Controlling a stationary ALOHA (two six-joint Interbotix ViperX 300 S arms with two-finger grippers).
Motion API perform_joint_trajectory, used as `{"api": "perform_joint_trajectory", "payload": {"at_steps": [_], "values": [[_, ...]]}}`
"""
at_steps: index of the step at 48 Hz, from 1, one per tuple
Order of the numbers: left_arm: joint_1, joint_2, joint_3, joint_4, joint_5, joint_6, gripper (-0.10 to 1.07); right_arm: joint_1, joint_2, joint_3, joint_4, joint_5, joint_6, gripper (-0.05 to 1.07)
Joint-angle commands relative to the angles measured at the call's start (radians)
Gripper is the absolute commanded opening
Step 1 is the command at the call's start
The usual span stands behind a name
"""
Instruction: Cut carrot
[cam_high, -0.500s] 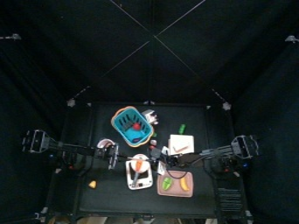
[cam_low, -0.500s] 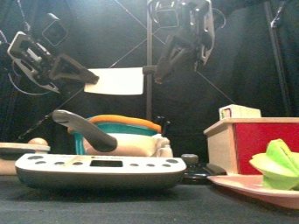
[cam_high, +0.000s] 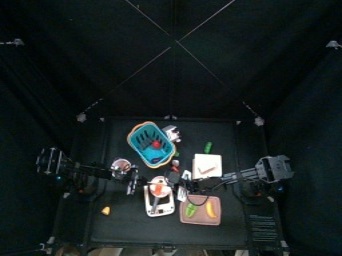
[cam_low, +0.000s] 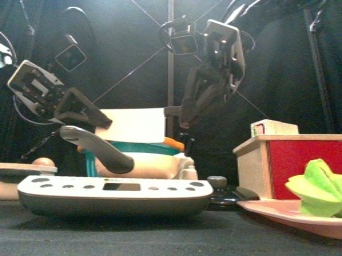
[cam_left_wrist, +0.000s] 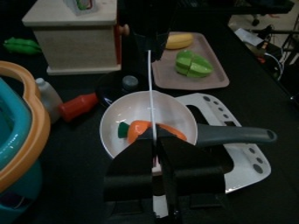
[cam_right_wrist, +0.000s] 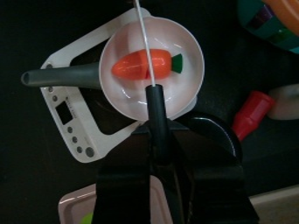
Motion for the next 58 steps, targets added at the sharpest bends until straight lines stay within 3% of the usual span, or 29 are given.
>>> {"api": "perform_joint_trajectory", "payload": {"at_steps": [1,58], "values": [[0.003,0.023,-0.018,-0.002,-0.003,0.002,0.36,0.000,-0.020,-0.009,0.005,0.008,0.003,0.47],[0.038,0.049,-0.029,0.003,-0.003,0.003,0.36,0.003,0.015,-0.028,-0.005,0.009,-0.002,0.47]]}}
